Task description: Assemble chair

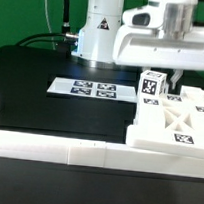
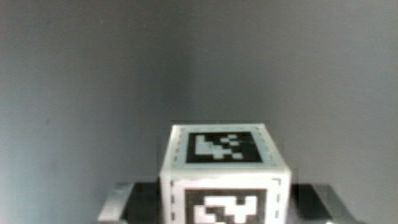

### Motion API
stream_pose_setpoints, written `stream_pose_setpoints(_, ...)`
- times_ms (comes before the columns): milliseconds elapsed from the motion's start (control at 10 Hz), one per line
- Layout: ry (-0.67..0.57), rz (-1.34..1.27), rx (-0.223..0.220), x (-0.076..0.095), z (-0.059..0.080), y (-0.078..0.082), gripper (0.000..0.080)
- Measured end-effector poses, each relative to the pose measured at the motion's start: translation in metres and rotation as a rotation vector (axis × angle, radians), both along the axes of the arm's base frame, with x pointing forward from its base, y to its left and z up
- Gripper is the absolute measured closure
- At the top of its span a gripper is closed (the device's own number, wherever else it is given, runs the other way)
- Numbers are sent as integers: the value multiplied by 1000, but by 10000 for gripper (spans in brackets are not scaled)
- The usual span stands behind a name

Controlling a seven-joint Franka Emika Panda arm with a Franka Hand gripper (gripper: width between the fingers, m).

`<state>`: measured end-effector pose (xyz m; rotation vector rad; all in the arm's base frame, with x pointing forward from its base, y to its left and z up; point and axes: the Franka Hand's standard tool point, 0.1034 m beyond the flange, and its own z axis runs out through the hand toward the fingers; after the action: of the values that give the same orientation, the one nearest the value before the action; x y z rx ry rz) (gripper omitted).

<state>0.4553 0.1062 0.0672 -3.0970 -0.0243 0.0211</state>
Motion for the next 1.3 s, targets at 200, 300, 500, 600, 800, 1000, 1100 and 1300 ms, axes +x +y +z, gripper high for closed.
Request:
stream_pose_setpoints(200,40,-10,33,21,44,3,515)
stream_pose_setpoints(300,43,-10,44,38,60,3,515)
stream_pose_setpoints(500,29,-12,42,38,56,3,515)
stream_pose_setpoints(600,28,-12,42,39,57,2,515)
stream_pose_setpoints(800,28,54,47,54,63,-8,515)
stream_pose_setpoints(1000,34,114,63,105,87,-16,515)
stream_pose_setpoints(1100,33,140,63,124,91,-21,515)
stream_pose_setpoints(1300,24,146,61,138,95,-23,515)
